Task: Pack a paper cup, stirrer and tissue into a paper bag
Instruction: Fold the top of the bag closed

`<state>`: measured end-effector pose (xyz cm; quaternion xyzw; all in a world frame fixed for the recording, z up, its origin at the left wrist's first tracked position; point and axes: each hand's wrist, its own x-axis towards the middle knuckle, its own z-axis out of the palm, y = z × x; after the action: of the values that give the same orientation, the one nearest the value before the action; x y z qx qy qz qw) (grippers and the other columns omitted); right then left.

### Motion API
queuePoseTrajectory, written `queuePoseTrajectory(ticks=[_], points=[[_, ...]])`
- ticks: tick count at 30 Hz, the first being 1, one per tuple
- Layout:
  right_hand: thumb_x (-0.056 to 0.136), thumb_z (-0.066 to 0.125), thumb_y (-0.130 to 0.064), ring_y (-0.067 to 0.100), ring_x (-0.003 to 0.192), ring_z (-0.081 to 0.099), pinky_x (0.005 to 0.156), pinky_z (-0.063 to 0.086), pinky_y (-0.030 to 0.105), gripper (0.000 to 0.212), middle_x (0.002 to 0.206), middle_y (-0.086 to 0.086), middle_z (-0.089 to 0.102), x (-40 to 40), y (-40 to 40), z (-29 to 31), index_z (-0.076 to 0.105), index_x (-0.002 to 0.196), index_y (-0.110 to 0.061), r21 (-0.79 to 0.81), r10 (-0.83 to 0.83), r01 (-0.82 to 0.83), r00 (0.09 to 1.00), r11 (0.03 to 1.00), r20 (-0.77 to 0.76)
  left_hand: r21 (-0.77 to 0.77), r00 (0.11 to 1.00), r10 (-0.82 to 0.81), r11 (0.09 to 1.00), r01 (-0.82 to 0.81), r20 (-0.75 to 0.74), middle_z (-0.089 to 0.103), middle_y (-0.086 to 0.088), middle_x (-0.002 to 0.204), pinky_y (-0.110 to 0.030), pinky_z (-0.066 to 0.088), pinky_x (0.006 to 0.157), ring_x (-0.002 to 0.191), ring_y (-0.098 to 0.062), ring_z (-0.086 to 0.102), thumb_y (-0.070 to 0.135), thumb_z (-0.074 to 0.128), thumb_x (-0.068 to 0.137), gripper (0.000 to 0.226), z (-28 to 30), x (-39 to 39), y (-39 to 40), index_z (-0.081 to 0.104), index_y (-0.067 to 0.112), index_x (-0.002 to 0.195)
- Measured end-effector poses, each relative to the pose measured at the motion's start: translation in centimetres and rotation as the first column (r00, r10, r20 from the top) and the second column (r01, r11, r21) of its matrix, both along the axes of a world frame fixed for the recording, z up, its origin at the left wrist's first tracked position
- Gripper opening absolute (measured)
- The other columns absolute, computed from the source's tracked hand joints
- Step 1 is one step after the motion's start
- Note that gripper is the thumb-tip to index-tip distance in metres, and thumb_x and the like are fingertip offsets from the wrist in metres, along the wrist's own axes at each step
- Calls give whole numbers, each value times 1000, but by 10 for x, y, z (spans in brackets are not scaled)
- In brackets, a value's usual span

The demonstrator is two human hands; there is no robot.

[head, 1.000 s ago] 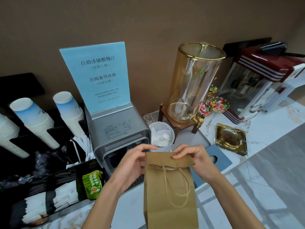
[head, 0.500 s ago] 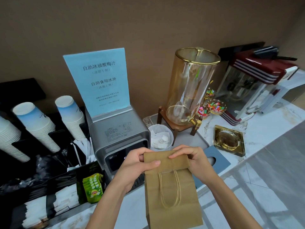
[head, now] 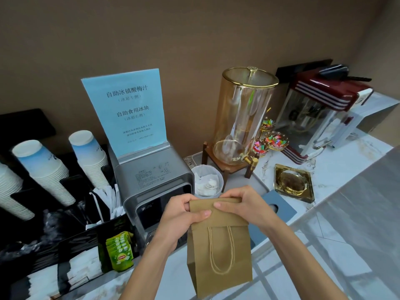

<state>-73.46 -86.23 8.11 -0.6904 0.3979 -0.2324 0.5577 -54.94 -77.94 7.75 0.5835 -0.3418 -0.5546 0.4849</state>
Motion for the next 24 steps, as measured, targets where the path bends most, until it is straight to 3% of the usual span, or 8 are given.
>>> queuePoseTrajectory(ticks=[5,13,17,20,24], points=[[80,81,-23,15,75,74,67,59,22,16,85,8,80,1,1,7,81,88,-9,19,87,-87,996,996,-36,6,999,-21,1000,21,49,76,-6,71,-21,54,53,63,-14,69,4,78,78,14,2,-4,1,70,-1,88],[85,76,-11,18,77,73,72,61,27,18,91,21,78,-2,3,16,77,94,4,5,74,-74,997,997,-23,26,998,48,998,-50,50,75,-5,64,-20,51,46,56,-12,68,0,78,75,8,10,-8,1,72,4,79],[90,69,-2,22,90,74,80,61,29,18,102,19,77,-15,5,17,75,106,1,94,160,-159,987,983,-4,44,997,44,998,-46,56,75,-6,64,-21,51,48,55,-14,67,2,79,75,9,9,-7,4,71,4,74],[92,65,1,20,89,75,80,61,28,17,98,13,78,-20,7,18,78,101,-6,113,141,-138,990,984,-20,42,998,13,999,-16,67,76,-9,67,-24,54,50,57,-17,69,3,79,75,9,10,-9,4,71,3,75],[92,67,-5,10,86,75,75,58,21,20,87,-5,80,-19,16,21,79,90,-20,-29,75,-80,985,996,-154,23,998,-7,1000,5,68,76,-9,67,-23,53,49,57,-16,69,2,79,75,9,11,-11,2,71,6,74]])
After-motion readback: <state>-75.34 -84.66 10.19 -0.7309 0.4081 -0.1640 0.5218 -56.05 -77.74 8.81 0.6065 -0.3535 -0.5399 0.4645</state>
